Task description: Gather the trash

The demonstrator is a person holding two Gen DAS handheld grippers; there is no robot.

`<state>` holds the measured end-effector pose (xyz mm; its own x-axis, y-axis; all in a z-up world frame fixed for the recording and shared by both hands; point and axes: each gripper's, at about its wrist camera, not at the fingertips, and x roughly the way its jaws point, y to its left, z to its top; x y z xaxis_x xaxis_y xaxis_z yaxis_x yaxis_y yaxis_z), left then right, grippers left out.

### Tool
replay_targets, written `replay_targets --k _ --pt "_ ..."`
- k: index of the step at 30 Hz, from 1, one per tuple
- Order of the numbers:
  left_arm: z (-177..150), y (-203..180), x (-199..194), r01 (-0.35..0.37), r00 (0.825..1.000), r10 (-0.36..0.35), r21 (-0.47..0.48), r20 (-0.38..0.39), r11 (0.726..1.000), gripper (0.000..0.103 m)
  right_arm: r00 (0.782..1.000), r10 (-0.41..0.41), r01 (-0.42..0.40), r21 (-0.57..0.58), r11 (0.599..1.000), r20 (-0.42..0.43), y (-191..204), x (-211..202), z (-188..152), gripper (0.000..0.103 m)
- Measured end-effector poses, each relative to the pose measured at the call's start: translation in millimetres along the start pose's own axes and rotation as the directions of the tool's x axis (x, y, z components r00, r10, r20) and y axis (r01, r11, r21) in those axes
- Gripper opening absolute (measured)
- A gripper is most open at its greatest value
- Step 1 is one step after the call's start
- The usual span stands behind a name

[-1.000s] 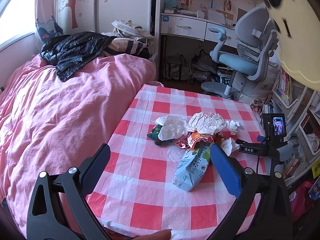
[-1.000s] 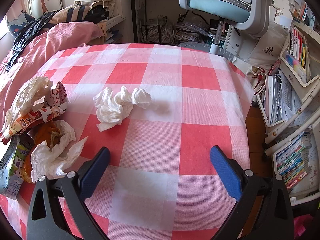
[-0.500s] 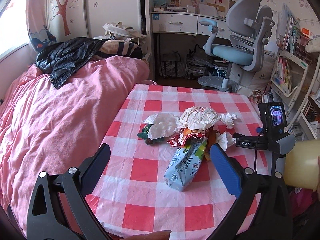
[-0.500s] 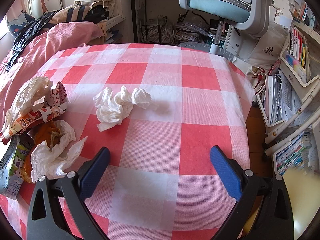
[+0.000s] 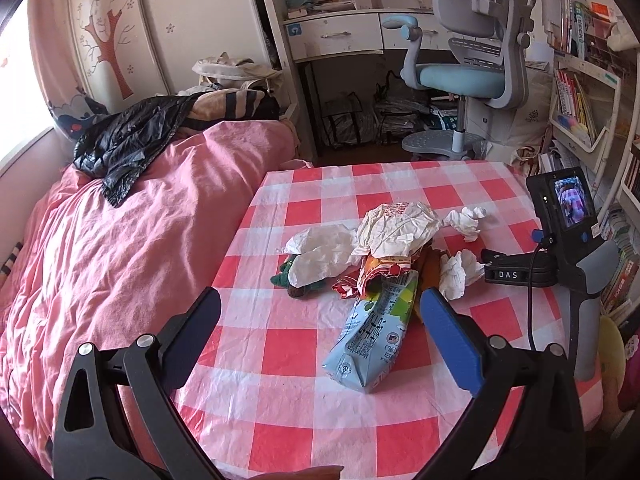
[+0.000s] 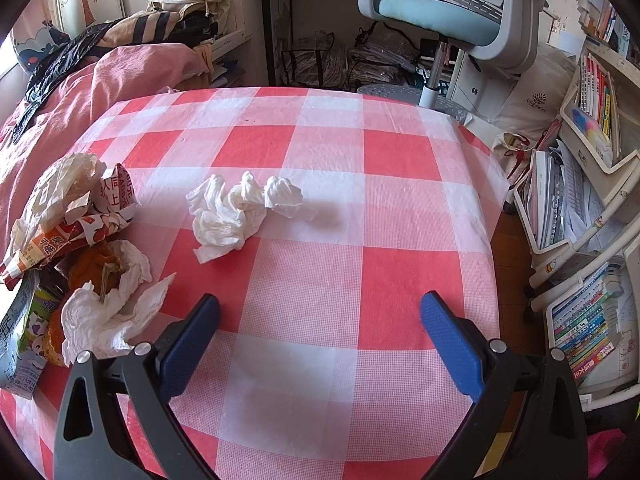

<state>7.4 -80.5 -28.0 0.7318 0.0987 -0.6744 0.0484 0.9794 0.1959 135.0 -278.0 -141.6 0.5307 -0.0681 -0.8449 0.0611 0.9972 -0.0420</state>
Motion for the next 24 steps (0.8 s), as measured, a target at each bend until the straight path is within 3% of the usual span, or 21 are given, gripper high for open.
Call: replay_targets --k 8,16,24 --pt "0.9 -9.1 5.6 -0.012 1.000 0.012 0.025 -0.009 1.000 0.097 1.000 0.000 0.000 0.000 1.000 0.000 -0.1 0.0 0.0 0.096" --pt "-4.2 0.2 2.8 0.067 0.998 -0.068 -0.054 -0.003 0.996 0.097 1.000 0.000 0.000 0.000 1.000 0.000 -0.3 0.2 0.2 0.096" --pt "-5.6 11.0 -1.2 0.063 0.998 -0.062 -0.072 0.012 0.995 0.097 1.000 0.000 0.000 0.000 1.000 0.000 -0.2 0.1 0.2 0.096"
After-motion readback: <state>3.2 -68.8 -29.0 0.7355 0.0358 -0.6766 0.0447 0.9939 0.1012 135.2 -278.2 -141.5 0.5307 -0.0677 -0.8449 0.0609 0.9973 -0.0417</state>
